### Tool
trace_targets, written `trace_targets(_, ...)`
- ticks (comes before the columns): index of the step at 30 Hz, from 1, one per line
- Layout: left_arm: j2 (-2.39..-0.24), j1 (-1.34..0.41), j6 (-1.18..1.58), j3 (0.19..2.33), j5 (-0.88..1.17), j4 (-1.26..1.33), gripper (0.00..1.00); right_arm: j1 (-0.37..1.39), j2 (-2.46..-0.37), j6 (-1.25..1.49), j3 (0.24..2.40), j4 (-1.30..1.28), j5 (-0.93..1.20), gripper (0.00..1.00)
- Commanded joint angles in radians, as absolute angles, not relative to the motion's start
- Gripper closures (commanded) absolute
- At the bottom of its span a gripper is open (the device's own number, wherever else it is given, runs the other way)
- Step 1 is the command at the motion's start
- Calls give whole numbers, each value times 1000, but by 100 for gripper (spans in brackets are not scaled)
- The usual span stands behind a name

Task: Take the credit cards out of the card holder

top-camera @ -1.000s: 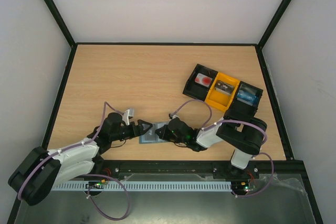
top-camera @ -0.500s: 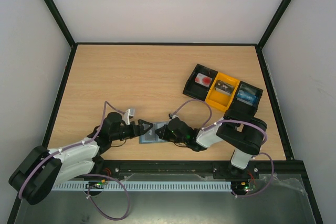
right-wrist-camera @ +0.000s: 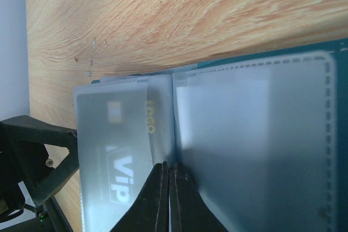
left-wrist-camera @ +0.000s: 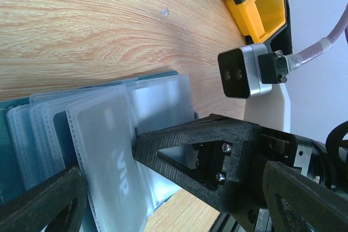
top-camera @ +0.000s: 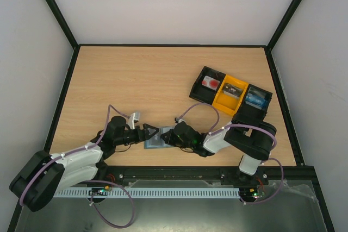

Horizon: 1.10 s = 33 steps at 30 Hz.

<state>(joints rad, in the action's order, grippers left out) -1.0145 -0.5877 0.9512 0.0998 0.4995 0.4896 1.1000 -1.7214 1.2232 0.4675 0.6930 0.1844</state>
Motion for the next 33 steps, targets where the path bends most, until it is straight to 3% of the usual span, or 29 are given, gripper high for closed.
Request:
trace_targets(1, -1019, -583, 956, 118, 531, 524, 11, 1106, -1749, 1221, 453, 582, 207, 97)
trace_targets(18, -1027, -584, 940, 125, 537, 517, 29, 1106, -1695, 1226, 434, 577, 202, 95)
trace_targets(27, -1051, -584, 905, 134, 498, 468, 59, 1107, -1669, 1238, 415, 592, 215, 95)
trace_targets(33, -1097, -584, 894, 135, 493, 484, 71, 1106, -1635, 1244, 403, 585, 213, 94)
